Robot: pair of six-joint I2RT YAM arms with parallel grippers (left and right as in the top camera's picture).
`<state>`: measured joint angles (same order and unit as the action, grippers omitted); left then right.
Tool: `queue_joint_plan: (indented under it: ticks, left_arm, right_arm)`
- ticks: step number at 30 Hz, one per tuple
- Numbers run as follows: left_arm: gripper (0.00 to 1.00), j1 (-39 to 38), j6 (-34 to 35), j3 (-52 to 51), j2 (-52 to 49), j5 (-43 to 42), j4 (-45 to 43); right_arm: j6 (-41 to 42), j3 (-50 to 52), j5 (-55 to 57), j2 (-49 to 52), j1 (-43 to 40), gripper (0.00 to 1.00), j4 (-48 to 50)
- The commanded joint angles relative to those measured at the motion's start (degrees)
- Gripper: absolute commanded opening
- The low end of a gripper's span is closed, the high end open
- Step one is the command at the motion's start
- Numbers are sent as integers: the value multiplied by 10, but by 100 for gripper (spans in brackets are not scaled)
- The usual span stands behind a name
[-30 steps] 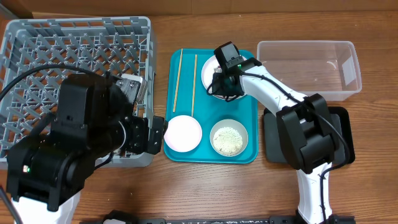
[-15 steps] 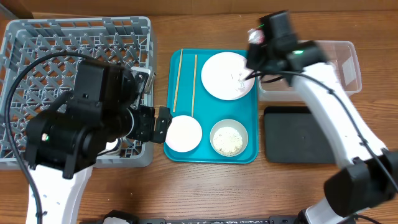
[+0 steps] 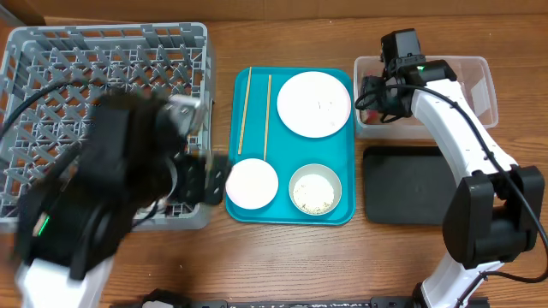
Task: Sort waste into correct bins and load items into the dishwasher
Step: 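Carry the wrapper to the clear plastic bin and release it, then grasp the white tissue on the plate with the right gripper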
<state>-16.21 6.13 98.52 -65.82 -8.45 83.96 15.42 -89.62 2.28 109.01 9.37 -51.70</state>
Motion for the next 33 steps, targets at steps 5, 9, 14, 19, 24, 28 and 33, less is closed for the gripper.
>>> queue_joint_plan:
  ticks: [5,9,14,19,24,28,33]
  left_arm:
    - [100,-3,14,10,123,53,-5]
    - [100,-3,14,10,139,53,-2]
    - [100,-3,14,10,137,53,17]
    - [100,-3,14,10,137,53,17]
    - [100,-3,14,10,137,53,17]
    - [100,-3,14,10,137,53,17]
    - [100,-3,14,10,137,53,17]
  right_arm:
    - [-7,-31,-120,-53,18,70,13]
    - [-7,-29,-119,-52,62,57,27]
    - [-7,-13,15,-14,134,53,53]
    - [-7,-13,142,51,165,53,103]
    - [-7,-13,153,113,153,53,155]
    - [-8,-13,152,147,144,53,177]
    - [-9,-13,121,154,142,35,185]
